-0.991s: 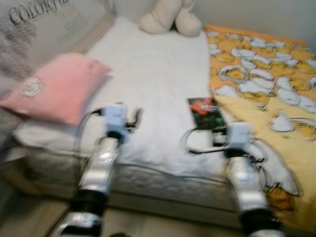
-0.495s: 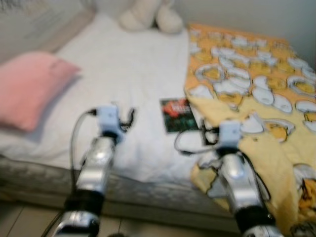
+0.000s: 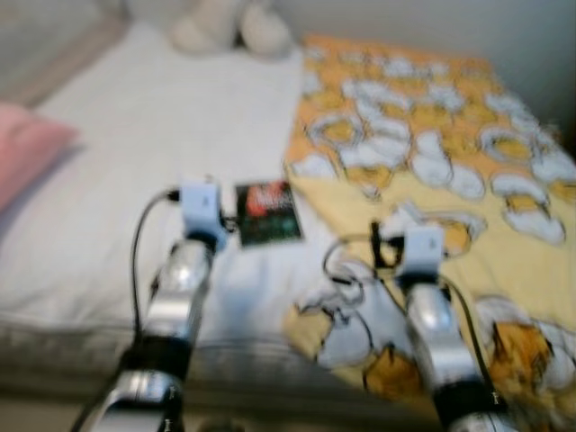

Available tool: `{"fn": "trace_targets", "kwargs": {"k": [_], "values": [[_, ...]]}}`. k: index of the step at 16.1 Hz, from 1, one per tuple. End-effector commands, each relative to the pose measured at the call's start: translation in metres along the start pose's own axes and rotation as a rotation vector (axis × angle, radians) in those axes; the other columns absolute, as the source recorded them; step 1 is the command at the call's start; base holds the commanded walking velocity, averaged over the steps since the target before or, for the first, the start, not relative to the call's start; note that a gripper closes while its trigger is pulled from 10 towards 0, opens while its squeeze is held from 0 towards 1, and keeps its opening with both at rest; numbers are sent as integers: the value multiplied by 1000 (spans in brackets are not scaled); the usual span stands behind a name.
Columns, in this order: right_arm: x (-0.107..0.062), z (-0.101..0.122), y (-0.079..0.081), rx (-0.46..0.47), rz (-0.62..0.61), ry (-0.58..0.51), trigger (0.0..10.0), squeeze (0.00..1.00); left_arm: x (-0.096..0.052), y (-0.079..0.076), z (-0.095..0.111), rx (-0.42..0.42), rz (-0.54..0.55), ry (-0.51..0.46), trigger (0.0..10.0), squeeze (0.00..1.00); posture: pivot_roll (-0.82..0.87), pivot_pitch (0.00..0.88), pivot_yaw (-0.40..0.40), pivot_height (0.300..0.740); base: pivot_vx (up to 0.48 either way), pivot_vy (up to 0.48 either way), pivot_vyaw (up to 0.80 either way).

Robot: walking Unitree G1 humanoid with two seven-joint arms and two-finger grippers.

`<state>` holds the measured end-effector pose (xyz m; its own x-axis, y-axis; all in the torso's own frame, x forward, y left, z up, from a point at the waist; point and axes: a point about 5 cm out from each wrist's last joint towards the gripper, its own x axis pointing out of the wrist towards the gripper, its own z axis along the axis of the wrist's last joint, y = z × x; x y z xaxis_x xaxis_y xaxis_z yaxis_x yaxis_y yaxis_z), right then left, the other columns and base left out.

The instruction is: Clean up the room

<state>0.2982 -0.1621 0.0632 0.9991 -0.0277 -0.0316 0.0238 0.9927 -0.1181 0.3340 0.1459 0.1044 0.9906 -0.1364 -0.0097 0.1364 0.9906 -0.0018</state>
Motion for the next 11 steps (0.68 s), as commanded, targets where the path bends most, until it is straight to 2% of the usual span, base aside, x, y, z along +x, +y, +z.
{"fn": "trace_targets", "kwargs": {"k": [1,2,4,6,8,10,11], "values": [[-1,0,-9,-5,-31,2,10000,0,2,-10,1,-4,-35,1,10000,0,-9,0,-41,730,0,0,-731],[-1,0,-10,-5,-32,0,10000,0,3,-10,1,-5,-38,1,10000,0,-10,0,-41,730,0,0,-731],[-1,1,-9,-9,-33,-11,10000,0,7,-10,4,-19,-43,0,10000,0,-15,0,-40,730,0,0,0],[-1,2,-8,-13,-32,-14,10000,0,12,-8,6,-36,-42,0,10000,0,-17,0,-40,730,0,461,0],[-2,1,-8,-12,-31,-9,10000,0,15,-15,10,-12,-69,-6,10000,0,-18,0,-37,730,381,187,0],[-2,-1,-7,15,-34,16,10000,0,16,-16,10,-27,-70,-4,10000,0,-21,0,-32,730,480,0,-725],[-2,-1,-7,1,-37,13,10000,0,15,-16,9,-31,-71,-7,10000,0,-22,0,-31,730,480,0,-700]]}}
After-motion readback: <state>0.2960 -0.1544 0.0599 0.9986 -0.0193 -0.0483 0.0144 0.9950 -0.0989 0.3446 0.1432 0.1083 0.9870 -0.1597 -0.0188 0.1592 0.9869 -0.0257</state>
